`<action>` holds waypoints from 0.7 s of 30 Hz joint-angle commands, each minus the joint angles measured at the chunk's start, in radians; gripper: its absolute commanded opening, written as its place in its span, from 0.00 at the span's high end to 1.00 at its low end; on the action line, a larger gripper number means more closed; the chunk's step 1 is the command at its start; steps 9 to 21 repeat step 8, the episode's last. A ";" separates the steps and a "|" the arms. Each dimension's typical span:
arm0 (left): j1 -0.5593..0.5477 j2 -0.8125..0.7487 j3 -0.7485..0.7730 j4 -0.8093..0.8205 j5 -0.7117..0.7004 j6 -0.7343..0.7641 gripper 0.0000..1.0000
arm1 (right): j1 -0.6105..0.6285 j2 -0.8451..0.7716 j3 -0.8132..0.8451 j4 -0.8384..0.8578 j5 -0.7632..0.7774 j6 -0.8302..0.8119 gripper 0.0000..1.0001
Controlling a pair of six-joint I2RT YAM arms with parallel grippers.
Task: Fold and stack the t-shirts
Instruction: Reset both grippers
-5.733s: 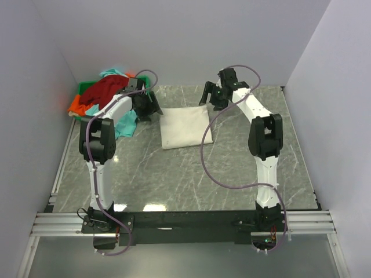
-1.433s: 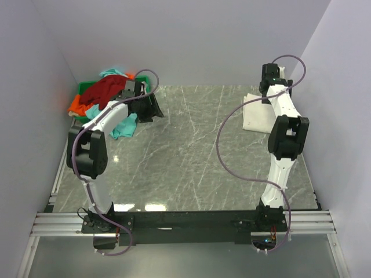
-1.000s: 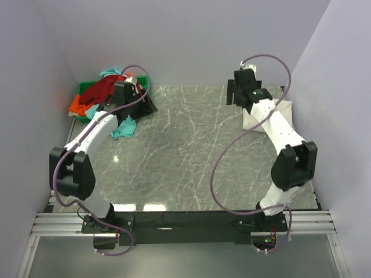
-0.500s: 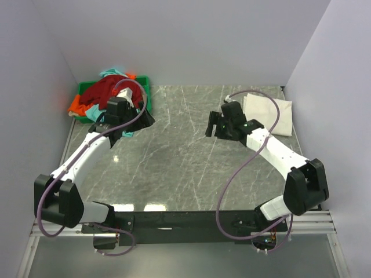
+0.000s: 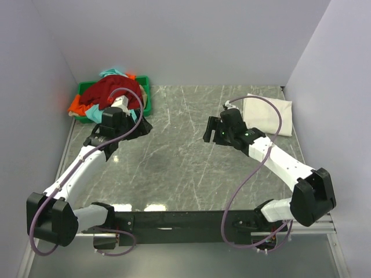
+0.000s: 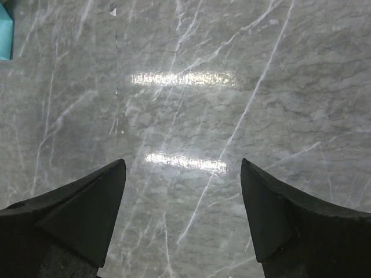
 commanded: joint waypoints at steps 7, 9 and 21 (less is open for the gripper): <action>-0.005 -0.033 -0.024 0.067 0.036 0.057 0.11 | 0.017 -0.138 -0.098 0.029 0.080 0.052 0.14; -0.005 -0.025 -0.019 0.065 0.036 0.060 0.11 | 0.015 -0.142 -0.104 0.029 0.083 0.057 0.14; -0.005 -0.025 -0.019 0.065 0.036 0.060 0.11 | 0.015 -0.142 -0.104 0.029 0.083 0.057 0.14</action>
